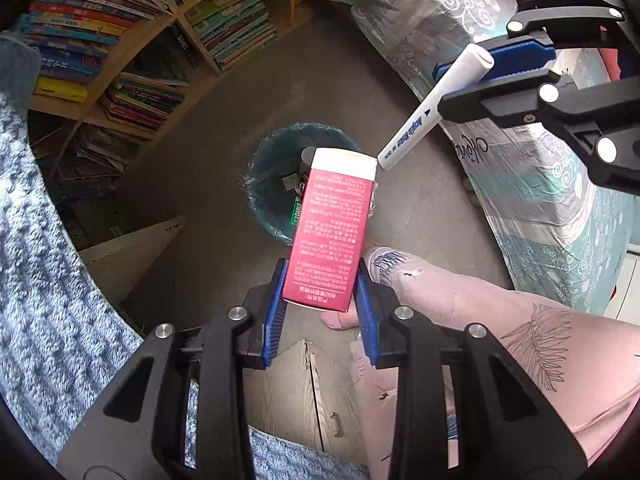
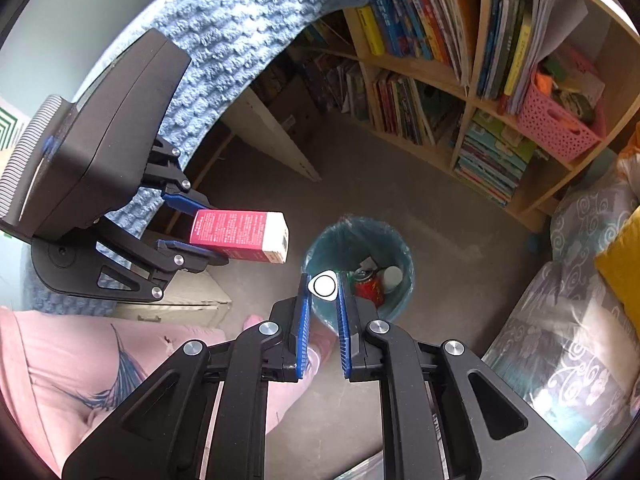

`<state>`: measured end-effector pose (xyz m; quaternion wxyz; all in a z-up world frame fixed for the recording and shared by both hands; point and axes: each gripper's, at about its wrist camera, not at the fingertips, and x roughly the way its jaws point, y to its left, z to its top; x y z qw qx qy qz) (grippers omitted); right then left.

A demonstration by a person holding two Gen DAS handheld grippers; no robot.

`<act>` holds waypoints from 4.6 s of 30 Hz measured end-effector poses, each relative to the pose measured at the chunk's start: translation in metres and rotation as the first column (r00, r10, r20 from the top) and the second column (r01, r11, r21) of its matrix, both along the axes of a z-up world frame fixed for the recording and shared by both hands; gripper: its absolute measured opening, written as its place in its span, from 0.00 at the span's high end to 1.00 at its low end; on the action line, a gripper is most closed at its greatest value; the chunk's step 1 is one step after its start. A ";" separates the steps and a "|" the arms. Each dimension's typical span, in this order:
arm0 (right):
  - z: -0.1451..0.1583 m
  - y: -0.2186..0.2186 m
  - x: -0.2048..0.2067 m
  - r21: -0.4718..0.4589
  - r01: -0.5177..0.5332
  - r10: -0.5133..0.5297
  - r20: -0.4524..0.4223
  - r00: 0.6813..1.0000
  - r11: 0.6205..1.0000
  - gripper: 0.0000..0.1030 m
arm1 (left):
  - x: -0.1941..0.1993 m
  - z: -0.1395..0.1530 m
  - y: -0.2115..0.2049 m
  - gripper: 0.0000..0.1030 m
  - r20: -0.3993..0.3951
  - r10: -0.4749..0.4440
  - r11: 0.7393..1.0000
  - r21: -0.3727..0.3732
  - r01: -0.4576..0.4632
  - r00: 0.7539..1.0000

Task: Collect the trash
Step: 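Lift and carry the red box and white marker with both tools over the wastebasket, then open both tools to drop the red box and marker into the wastebasket, then swing both tools back over the blanket toward the blue bag and dark blue box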

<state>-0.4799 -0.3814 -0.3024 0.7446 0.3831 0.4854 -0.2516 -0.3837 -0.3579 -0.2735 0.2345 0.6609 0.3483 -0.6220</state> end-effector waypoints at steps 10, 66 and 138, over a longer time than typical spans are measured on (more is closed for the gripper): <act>-0.015 -0.003 0.003 0.022 0.011 -0.011 -0.002 1.000 1.000 0.87 | -0.009 -0.020 -0.005 0.71 0.011 -0.022 0.999 0.038 0.021 1.000; -0.034 -0.010 0.005 0.063 0.014 -0.011 -0.040 0.999 0.998 0.68 | 0.002 -0.031 -0.006 0.38 0.054 0.008 0.999 0.047 -0.011 0.999; 0.235 0.114 0.437 -0.553 -0.825 0.969 -0.117 0.218 0.119 0.15 | 0.371 0.258 0.271 0.07 -0.119 0.967 0.112 -0.593 -0.797 0.224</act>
